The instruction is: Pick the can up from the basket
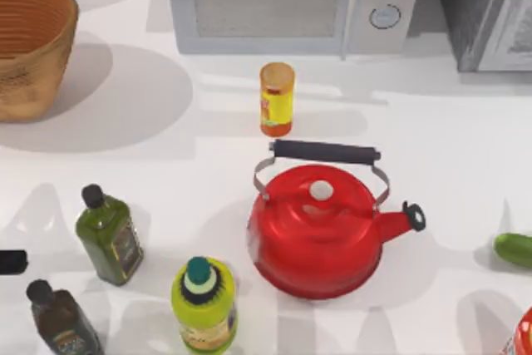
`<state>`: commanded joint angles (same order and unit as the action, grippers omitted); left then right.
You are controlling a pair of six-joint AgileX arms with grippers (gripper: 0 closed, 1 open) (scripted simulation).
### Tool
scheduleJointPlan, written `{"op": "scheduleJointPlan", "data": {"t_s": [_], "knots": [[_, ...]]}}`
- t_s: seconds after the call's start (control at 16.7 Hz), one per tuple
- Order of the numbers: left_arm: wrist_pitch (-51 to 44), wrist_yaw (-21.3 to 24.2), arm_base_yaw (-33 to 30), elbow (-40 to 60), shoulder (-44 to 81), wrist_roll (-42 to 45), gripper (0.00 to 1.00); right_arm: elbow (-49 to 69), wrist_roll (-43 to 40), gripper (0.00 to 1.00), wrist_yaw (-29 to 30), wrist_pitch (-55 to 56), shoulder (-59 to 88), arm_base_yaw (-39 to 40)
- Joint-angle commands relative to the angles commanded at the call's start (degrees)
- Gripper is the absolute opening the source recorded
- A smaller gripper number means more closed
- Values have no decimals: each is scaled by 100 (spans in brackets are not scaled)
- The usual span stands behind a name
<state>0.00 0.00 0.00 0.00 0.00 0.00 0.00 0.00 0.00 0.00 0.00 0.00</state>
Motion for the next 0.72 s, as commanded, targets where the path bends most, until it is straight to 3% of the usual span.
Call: {"op": "scheduleJointPlan", "data": {"t_s": [0.36, 0.54, 0.72], "knots": [[105, 140, 49, 113, 195, 40, 0, 0, 0, 100, 0, 0, 0, 0], [554, 707, 131, 546, 890, 133, 0, 0, 0, 100, 0, 0, 0, 0], [1289, 1627, 220, 1241, 2107, 265, 0, 0, 0, 100, 0, 0, 0, 0]]}}
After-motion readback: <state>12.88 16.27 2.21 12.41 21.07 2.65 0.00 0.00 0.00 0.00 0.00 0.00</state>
